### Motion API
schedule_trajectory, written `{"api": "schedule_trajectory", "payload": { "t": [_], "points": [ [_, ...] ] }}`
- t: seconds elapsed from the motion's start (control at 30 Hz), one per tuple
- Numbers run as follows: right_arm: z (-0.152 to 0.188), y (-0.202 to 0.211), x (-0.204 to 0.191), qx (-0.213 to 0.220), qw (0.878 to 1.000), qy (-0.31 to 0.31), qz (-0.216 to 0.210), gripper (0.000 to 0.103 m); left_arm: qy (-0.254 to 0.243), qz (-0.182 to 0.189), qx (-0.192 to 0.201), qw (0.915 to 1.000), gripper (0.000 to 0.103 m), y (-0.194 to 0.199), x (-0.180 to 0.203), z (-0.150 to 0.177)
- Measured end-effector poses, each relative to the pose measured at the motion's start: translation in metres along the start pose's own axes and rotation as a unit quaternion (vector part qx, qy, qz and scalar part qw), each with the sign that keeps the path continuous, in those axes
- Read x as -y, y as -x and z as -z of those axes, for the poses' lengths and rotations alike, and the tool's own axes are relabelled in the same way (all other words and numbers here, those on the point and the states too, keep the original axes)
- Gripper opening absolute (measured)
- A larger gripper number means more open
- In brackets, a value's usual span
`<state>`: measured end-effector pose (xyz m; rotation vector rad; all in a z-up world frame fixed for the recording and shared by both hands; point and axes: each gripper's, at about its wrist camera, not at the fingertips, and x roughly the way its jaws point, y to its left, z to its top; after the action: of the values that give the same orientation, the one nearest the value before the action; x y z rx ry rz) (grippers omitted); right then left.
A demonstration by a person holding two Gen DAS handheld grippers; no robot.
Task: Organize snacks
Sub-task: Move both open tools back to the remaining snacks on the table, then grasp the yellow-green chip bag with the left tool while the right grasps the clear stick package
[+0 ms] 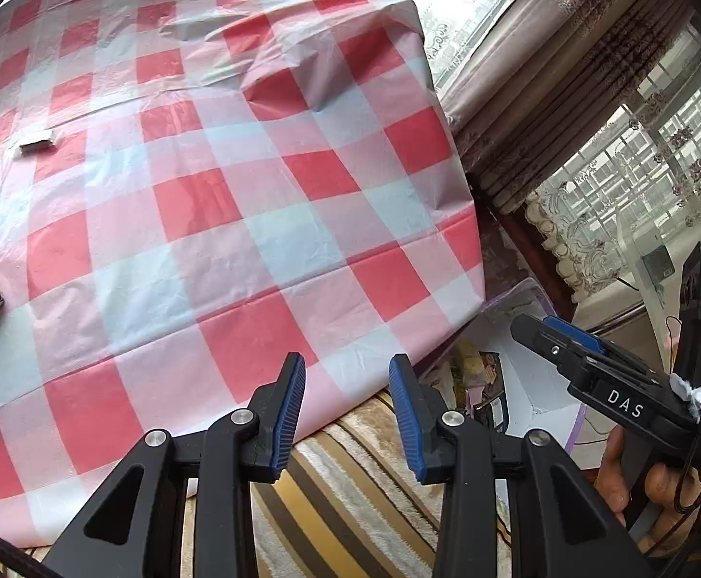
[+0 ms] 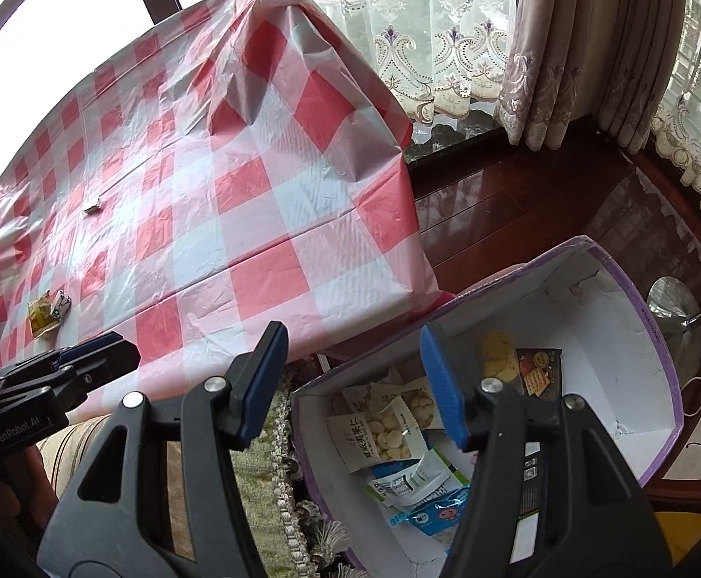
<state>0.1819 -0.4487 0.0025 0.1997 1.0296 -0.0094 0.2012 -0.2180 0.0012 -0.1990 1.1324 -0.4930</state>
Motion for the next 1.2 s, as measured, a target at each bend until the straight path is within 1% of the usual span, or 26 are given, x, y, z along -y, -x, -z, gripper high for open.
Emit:
{"api": "schedule_trajectory", "payload": {
  "t": [0.07, 0.17, 0.27, 0.43, 0.6, 0.67, 0.77, 0.9, 1.07, 1.2],
  "points": [
    [0.000, -0.002, -0.009, -0.002, 1.000, 0.008, -0.004, 0.061, 0.012, -0.013, 0.014, 0.9998, 0.038, 0.008, -0.013, -0.001],
    [-0.002, -0.005, -0.023, -0.005, 1.000, 0.020, -0.009, 0.061, 0.037, -0.033, 0.044, 0.9978, 0.038, 0.025, -0.037, -0.001],
    [-0.003, -0.009, -0.038, -0.007, 0.999, 0.032, -0.016, 0.061, 0.074, -0.053, 0.076, 0.9929, 0.038, 0.045, -0.067, 0.000],
    [-0.009, -0.017, -0.064, -0.012, 0.998, 0.055, -0.025, 0.062, 0.141, -0.084, 0.128, 0.9781, 0.038, 0.082, -0.123, 0.010],
    [-0.016, -0.025, -0.091, -0.012, 0.996, 0.077, -0.038, 0.062, 0.209, -0.112, 0.165, 0.9574, 0.037, 0.111, -0.173, 0.028],
    [-0.019, -0.028, -0.103, -0.012, 0.995, 0.085, -0.043, 0.062, 0.224, -0.120, 0.165, 0.9530, 0.037, 0.115, -0.188, 0.032],
    [-0.023, -0.033, -0.119, -0.012, 0.994, 0.100, -0.051, 0.062, 0.237, -0.120, 0.160, 0.9508, 0.036, 0.113, -0.204, 0.032],
    [-0.032, -0.039, -0.140, -0.005, 0.991, 0.122, -0.054, 0.062, 0.236, -0.116, 0.150, 0.9530, 0.033, 0.104, -0.213, 0.025],
    [-0.046, -0.048, -0.168, 0.003, 0.987, 0.150, -0.059, 0.062, 0.239, -0.126, 0.134, 0.9533, 0.032, 0.093, -0.227, 0.015],
    [-0.059, -0.058, -0.190, 0.006, 0.984, 0.164, -0.072, 0.062, 0.234, -0.133, 0.117, 0.9560, 0.032, 0.082, -0.233, 0.008]
  ]
}}
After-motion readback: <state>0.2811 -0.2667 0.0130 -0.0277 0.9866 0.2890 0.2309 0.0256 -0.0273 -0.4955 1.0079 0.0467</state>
